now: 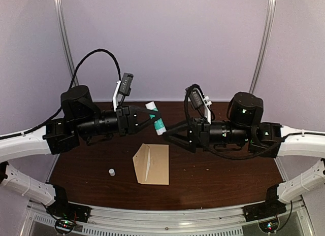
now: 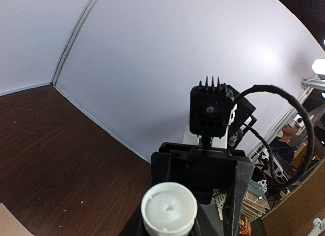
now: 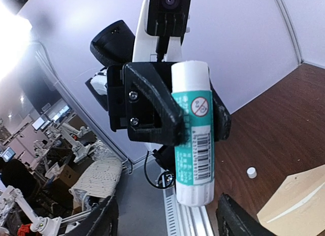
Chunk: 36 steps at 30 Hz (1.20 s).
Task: Place the letter into the envelope and seal it
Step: Unscrew the solid glue.
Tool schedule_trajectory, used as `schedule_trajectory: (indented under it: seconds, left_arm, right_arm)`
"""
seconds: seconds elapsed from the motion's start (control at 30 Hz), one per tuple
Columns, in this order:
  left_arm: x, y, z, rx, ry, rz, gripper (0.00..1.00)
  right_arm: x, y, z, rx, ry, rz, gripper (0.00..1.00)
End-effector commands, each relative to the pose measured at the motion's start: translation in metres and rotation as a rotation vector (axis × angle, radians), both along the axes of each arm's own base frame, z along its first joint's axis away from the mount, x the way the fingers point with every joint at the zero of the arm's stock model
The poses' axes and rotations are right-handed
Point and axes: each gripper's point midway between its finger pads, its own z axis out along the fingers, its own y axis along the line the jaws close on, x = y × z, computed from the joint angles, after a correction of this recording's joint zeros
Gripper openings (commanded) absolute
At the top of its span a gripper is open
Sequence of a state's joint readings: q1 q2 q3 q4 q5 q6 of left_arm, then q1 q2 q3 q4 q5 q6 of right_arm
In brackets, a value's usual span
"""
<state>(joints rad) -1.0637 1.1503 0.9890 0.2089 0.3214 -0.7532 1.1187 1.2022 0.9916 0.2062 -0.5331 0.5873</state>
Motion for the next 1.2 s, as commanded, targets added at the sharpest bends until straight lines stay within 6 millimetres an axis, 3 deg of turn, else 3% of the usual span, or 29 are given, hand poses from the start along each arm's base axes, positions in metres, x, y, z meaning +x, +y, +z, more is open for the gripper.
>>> schedule_trajectory:
  seconds: [0.0, 0.13, 0.33, 0.6, 0.8, 1.17]
  left_arm:
    - [0.033, 0.016, -0.006, 0.016, 0.086, 0.202, 0.00]
    - [0.044, 0.017, -0.017, 0.051, 0.145, 0.262, 0.00]
    - [0.048, 0.014, -0.017, 0.076, 0.146, 0.272, 0.00]
    - [0.048, 0.013, -0.010, 0.069, 0.131, 0.263, 0.00]
    - [0.048, 0.012, -0.013, 0.074, 0.138, 0.257, 0.00]
    - [0.043, 0.008, -0.012, 0.069, 0.139, 0.218, 0.00]
  right_arm:
    - [0.035, -0.015, -0.017, -0.143, -0.048, -0.234, 0.69]
    - [0.046, -0.010, -0.026, -0.232, -0.081, -0.317, 0.72]
    - [0.042, 0.013, -0.028, -0.256, -0.100, -0.308, 0.53]
    - [0.057, 0.021, -0.044, -0.359, -0.112, -0.410, 0.49]
    - [0.054, 0.023, -0.039, -0.333, -0.121, -0.392, 0.37]
    - [0.060, 0.021, -0.038, -0.334, -0.126, -0.431, 0.44]
